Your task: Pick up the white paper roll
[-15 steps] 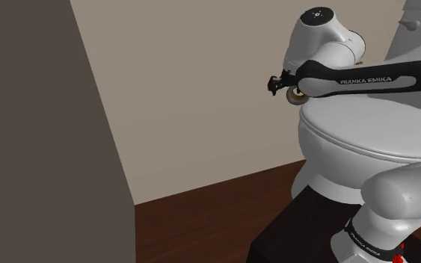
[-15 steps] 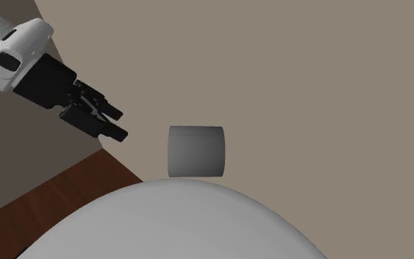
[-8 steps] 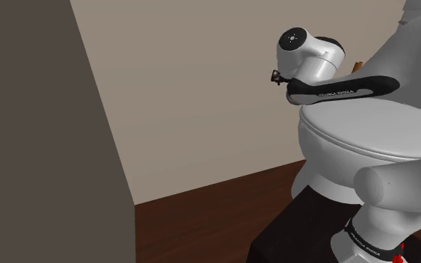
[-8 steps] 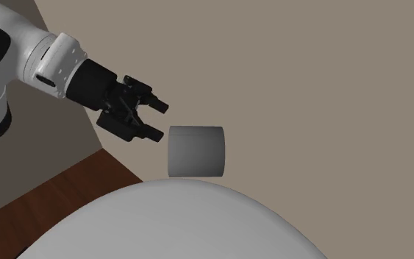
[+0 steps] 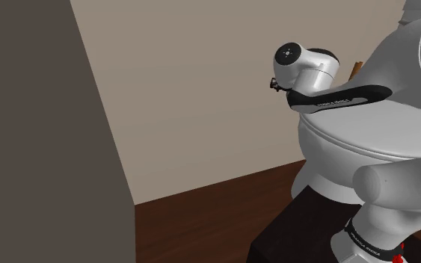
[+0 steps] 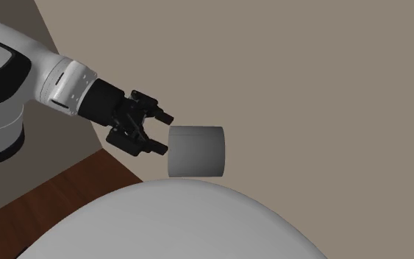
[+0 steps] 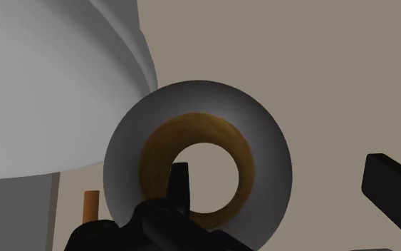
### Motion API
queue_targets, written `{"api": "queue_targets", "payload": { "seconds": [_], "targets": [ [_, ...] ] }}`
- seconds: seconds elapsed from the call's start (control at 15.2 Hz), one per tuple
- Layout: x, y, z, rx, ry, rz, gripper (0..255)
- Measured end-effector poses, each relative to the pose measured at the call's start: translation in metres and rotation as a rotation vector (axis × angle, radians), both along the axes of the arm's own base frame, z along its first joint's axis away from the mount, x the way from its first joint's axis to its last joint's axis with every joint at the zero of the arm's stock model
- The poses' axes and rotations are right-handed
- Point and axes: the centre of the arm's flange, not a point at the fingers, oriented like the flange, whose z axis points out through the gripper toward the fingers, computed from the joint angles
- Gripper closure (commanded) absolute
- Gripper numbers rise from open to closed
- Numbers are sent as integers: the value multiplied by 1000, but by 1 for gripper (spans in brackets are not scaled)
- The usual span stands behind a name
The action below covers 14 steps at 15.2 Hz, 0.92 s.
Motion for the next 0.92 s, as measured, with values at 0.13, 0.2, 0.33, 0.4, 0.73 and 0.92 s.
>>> {"api": "queue_targets", "payload": {
  "seconds": [0.13, 0.2, 0.33, 0.4, 0.73, 0.92],
  "targets": [
    [0, -1, -3, 0, 0, 0, 255],
    [0, -1, -4, 0, 0, 0, 255],
    [0, -1, -4, 0, 0, 0, 255],
    [0, -1, -4, 0, -1, 0, 255],
    [0, -1, -4, 0, -1, 1, 255],
    [0, -1, 7, 0, 0, 0, 255]
  ]
}}
